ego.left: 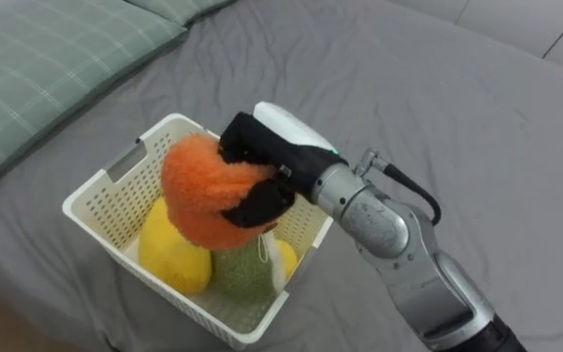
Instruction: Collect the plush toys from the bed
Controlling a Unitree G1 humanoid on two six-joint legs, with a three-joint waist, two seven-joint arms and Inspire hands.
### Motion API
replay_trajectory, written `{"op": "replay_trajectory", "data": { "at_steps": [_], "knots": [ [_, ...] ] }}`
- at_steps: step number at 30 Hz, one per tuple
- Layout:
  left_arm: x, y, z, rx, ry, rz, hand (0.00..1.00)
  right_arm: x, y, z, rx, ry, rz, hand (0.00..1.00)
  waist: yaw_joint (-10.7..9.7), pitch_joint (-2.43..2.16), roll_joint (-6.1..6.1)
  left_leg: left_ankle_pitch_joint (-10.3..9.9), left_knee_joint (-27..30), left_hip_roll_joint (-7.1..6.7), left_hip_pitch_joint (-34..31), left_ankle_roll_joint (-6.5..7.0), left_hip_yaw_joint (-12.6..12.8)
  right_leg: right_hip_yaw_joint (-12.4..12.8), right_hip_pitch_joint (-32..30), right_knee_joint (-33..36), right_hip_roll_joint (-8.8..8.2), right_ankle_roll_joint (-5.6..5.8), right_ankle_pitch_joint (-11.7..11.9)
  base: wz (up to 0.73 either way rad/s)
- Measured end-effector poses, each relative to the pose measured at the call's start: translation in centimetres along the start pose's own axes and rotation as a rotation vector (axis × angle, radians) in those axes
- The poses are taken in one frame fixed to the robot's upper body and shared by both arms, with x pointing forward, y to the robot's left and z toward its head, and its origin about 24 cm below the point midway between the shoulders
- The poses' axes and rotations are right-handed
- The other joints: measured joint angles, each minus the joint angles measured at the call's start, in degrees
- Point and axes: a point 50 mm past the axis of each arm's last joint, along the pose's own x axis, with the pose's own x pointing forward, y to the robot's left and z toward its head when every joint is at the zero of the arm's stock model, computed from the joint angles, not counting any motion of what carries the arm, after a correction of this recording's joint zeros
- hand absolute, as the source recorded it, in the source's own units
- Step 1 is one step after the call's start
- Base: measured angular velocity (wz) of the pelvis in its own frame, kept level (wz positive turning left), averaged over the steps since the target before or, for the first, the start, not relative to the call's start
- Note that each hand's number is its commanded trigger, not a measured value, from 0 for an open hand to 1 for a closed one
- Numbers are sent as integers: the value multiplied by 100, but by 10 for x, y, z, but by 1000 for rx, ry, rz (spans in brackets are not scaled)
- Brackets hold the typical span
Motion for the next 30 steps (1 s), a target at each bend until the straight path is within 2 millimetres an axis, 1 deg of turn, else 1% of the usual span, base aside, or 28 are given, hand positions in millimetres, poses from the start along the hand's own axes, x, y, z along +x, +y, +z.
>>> {"op": "replay_trajectory", "data": {
  "at_steps": [6, 11, 16, 21, 30],
  "knots": [
    [1, 5, 0, 5, 2, 18, 0, 2, 4, -7, 2, 37, 20, 0, 28, 21, -35, 1, 4, 2, -12, 1, 2, -8, -7, -3, -2, 1, 0, 0],
    [1, 5, 3, 5, -3, 17, 0, 2, 8, -7, -2, 35, 39, 0, 18, 45, 1, 2, 4, 5, 0, 1, 25, 5, -8, -4, -2, 1, 0, 0],
    [1, 0, 5, 20, -10, 6, 0, 3, 10, -8, -2, 41, 43, 0, 6, 41, -4, 2, -2, 5, 5, 1, 25, 18, -8, -5, 2, 1, 0, 0],
    [1, 0, 5, 22, -11, 6, 0, 3, 10, -10, -5, 50, 46, 0, -3, 33, -16, 2, -3, 5, 12, 1, 33, 53, -7, -5, 3, 1, 0, 0],
    [1, 1, 5, 20, -10, 8, 0, 3, 10, -10, -9, 52, 46, 0, 13, 38, -8, 2, -1, 7, 19, 2, 44, 66, -6, -3, 4, 1, 0, 0]
  ]
}}
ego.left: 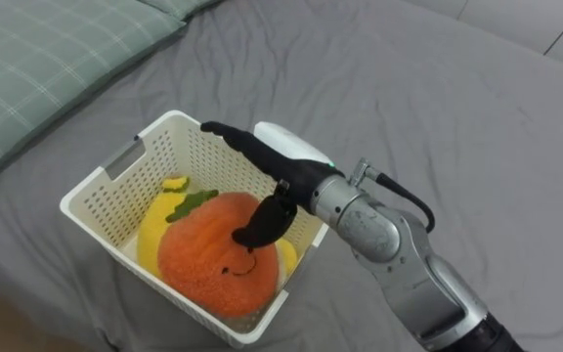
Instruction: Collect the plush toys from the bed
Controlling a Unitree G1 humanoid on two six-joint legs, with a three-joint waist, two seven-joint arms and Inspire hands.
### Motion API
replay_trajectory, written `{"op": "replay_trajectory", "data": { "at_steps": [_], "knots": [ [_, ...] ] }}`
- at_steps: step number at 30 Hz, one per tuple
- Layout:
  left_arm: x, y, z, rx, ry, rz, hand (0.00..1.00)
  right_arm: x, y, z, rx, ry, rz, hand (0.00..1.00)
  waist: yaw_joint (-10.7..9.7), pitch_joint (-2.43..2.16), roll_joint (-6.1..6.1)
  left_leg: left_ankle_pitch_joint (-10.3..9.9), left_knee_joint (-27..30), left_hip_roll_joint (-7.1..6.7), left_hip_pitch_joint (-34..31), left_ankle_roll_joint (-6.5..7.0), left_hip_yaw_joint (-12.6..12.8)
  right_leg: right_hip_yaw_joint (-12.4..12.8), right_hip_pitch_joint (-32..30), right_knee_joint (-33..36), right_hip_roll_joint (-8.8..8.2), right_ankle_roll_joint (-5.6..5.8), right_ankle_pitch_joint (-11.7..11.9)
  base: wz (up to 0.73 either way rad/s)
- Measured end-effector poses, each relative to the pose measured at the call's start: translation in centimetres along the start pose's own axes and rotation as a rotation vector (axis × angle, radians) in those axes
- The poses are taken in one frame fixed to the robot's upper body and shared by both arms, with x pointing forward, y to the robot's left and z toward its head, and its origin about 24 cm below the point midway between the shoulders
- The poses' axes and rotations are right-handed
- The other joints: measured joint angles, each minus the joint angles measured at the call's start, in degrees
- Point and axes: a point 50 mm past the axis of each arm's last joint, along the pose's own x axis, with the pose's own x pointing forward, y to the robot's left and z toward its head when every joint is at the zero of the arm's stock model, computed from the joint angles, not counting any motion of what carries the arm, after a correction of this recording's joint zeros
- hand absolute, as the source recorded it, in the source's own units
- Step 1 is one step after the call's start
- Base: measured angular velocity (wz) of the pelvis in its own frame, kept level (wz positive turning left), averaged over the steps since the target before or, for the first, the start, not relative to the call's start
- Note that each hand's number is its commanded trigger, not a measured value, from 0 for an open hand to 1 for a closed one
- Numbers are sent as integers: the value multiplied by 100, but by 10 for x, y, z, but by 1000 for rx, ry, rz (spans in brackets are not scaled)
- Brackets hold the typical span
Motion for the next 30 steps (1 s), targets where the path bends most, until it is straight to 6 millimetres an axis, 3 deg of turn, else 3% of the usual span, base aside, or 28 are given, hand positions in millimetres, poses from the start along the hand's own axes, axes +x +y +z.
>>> {"op": "replay_trajectory", "data": {
  "at_steps": [21, 27, 30],
  "knots": [
    [0, 1, -1, 0, 14, 23, 0, 0, -1, -1, 8, 1, -6, 0, -1, 0, 2, 0, 1, 1, 21, 0, 5, 14, 8, 1, 1, 0, 0, 0],
    [-2, 2, -11, -2, 35, 36, 0, -4, -16, -6, 69, -2, -85, 0, -158, -5, 46, -2, -4, 0, 56, 2, 26, 102, 38, 6, 9, 2, 2, -1],
    [-3, 4, -20, -25, 61, 48, 0, -13, -37, -8, 128, -22, -206, 0, -328, -10, 89, -1, 2, 6, 93, 2, 65, 189, 40, 4, 17, 2, 3, -6]
  ]
}}
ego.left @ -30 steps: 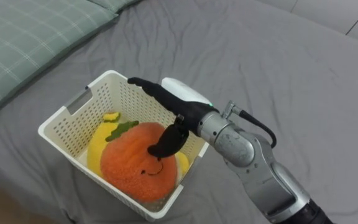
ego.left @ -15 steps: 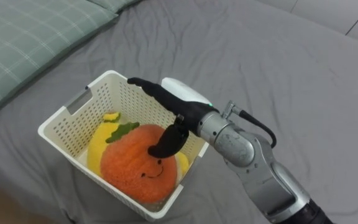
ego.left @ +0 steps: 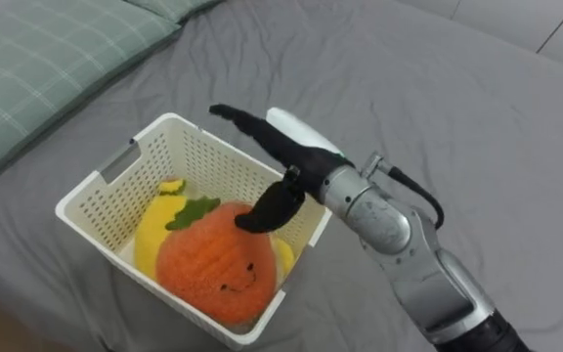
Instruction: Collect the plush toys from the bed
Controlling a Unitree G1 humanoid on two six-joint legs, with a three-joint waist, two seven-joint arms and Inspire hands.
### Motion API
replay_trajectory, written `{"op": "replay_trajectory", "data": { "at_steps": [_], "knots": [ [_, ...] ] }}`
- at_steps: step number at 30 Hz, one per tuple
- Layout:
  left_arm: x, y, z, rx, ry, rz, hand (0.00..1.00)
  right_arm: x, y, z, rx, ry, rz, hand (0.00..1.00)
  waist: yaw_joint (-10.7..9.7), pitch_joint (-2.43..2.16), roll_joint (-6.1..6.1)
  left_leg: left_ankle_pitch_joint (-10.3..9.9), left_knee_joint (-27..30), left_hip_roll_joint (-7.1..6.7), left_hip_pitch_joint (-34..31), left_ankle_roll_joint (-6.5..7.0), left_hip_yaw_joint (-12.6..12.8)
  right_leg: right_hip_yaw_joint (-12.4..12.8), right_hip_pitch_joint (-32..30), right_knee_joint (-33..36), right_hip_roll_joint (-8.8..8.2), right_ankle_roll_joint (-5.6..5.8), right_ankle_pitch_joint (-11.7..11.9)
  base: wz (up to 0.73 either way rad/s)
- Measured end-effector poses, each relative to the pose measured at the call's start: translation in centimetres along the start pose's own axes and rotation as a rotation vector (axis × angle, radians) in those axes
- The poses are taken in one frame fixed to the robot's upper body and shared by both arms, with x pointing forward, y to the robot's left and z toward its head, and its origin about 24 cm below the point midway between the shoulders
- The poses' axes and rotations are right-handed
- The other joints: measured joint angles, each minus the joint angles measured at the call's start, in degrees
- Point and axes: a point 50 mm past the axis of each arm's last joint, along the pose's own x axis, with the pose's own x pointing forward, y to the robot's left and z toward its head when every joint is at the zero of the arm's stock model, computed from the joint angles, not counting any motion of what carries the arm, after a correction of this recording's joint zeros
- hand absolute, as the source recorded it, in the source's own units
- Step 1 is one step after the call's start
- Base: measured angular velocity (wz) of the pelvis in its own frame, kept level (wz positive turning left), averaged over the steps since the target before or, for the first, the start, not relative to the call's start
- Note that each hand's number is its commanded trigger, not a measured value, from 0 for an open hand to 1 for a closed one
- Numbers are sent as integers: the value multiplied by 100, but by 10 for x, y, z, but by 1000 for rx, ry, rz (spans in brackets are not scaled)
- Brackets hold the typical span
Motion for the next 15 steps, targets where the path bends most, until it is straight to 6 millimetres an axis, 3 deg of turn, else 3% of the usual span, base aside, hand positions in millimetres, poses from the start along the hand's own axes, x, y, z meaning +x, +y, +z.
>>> {"op": "replay_trajectory", "data": {
  "at_steps": [2, 4, 8, 10, 15],
  "knots": [
    [-2, 1, -11, -19, 28, 9, 0, -9, -22, 3, 56, -48, -139, 0, -256, -43, 69, 1, 11, 4, 28, 2, 42, 41, 2, 3, -3, 4, 2, -8],
    [-3, 3, -17, -30, 34, 16, 0, -18, -38, 1, 89, -75, -257, 0, -453, -50, 113, 1, 2, 6, 73, 3, 71, 59, 31, 1, -6, 5, 4, -4],
    [-6, 8, -39, -90, 68, 66, 0, -52, -60, -23, 181, -35, -487, 0, -840, -106, 240, -6, -110, 31, 257, 11, 259, 228, 115, 6, 1, 7, 5, -21],
    [-8, 11, -47, -101, 87, 87, 0, -66, -70, -35, 228, 3, -582, 0, -1101, -93, 278, -12, -140, 42, 300, 16, 318, 259, 144, 8, -1, 8, 5, -14],
    [-10, 12, -56, -107, 123, 110, 0, -93, -92, -54, 316, 49, -797, 0, -1525, -97, 307, -25, -135, 103, 295, 2, 541, 505, 36, 37, 47, -23, 24, -24]
  ]
}}
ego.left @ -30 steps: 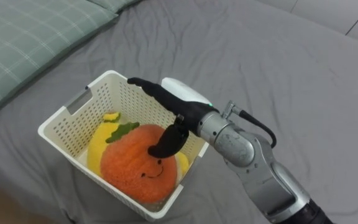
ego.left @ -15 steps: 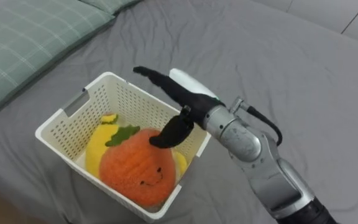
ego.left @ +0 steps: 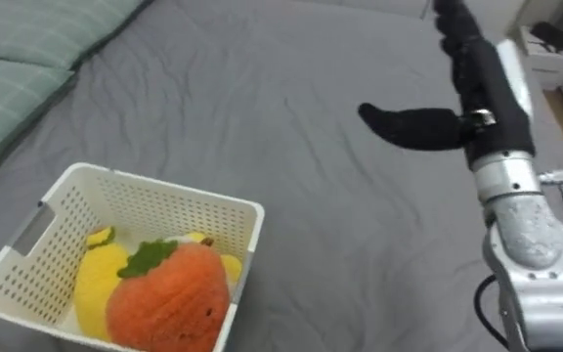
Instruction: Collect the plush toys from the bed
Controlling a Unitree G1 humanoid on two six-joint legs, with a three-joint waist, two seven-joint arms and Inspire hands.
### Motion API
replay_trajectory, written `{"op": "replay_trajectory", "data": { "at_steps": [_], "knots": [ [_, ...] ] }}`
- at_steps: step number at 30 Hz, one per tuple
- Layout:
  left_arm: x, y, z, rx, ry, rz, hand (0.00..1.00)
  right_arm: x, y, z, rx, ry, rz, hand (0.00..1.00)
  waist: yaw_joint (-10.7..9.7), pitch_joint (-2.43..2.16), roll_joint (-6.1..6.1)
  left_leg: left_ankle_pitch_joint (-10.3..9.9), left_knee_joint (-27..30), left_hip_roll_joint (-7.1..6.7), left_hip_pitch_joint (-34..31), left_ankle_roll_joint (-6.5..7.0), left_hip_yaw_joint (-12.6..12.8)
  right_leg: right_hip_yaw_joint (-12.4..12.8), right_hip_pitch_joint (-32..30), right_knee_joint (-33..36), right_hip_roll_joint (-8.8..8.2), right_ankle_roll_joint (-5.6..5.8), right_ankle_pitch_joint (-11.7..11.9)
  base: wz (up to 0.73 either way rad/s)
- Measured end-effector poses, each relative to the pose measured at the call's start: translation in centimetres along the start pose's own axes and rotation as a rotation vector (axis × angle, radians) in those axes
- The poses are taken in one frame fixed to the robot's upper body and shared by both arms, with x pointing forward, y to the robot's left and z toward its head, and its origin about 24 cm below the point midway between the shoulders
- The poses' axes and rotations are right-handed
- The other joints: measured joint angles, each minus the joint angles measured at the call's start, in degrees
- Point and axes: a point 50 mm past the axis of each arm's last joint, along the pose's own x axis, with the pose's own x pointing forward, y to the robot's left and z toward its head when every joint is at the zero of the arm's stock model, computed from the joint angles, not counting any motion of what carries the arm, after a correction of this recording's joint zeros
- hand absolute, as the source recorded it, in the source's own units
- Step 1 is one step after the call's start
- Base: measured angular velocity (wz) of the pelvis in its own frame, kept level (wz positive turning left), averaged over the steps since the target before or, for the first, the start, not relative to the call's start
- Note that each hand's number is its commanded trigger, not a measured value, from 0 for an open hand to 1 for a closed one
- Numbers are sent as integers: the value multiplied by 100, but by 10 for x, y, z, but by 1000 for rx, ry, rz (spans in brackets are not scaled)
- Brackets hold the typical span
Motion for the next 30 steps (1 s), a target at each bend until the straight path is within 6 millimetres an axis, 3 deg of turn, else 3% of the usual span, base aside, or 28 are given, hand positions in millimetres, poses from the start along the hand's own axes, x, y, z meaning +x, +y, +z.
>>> {"op": "replay_trajectory", "data": {
  "at_steps": [2, 7, 12, 18, 24, 26, 27, 29, 30],
  "knots": [
    [0, 0, 1, -1, -3, 0, 0, -6, -16, -10, -6, 26, -93, 0, -148, -22, -22, -5, 0, 8, 13, -8, 71, 53, -2, -27, 43, 0, 0, -8],
    [0, -1, 1, -3, -1, -2, 0, -27, -33, -44, -40, 181, -213, 0, -335, -46, -54, -5, -36, 15, 55, -8, 188, 175, -85, -11, 63, 3, 4, -14],
    [0, 2, -3, 2, 18, 4, 0, -48, -41, -76, 71, 350, -292, 0, -463, -44, -54, -24, -82, 45, 108, -7, 313, 308, -96, -14, 104, 0, 16, -12],
    [-1, 5, -10, -35, 45, 13, 0, -90, -50, -119, 103, 587, -364, 0, -593, -40, -38, -40, -76, 90, 96, -31, 437, 385, -161, -5, 134, -31, 49, -11],
    [-2, 5, -15, -68, 66, 32, 0, -154, -60, -171, 142, 916, -541, 0, -656, -31, 3, -42, -79, 106, 167, -43, 485, 504, -155, -29, 165, -34, 47, -5],
    [-2, 5, -15, -80, 68, 32, 0, -189, -58, -192, 168, 1083, -608, 0, -651, -28, 2, -46, -66, 104, 173, -47, 468, 502, -146, -39, 145, -34, 30, 2],
    [-2, 4, -15, -87, 70, 32, 0, -198, -57, -196, 171, 1124, -623, 0, -652, -29, 7, -46, -66, 104, 180, -48, 465, 505, -136, -40, 145, -34, 29, 3],
    [-3, 4, -18, -85, 76, 32, 0, -239, -58, -209, 139, 1297, -663, 0, -662, -22, 38, -47, -85, 98, 213, -48, 438, 498, -61, -28, 138, -29, 12, 5],
    [-3, 5, -18, -85, 77, 32, 0, -249, -58, -211, 131, 1337, -667, 0, -663, -29, 69, -48, -84, 96, 216, -49, 430, 492, -58, -31, 138, -27, 1, 6]
  ]
}}
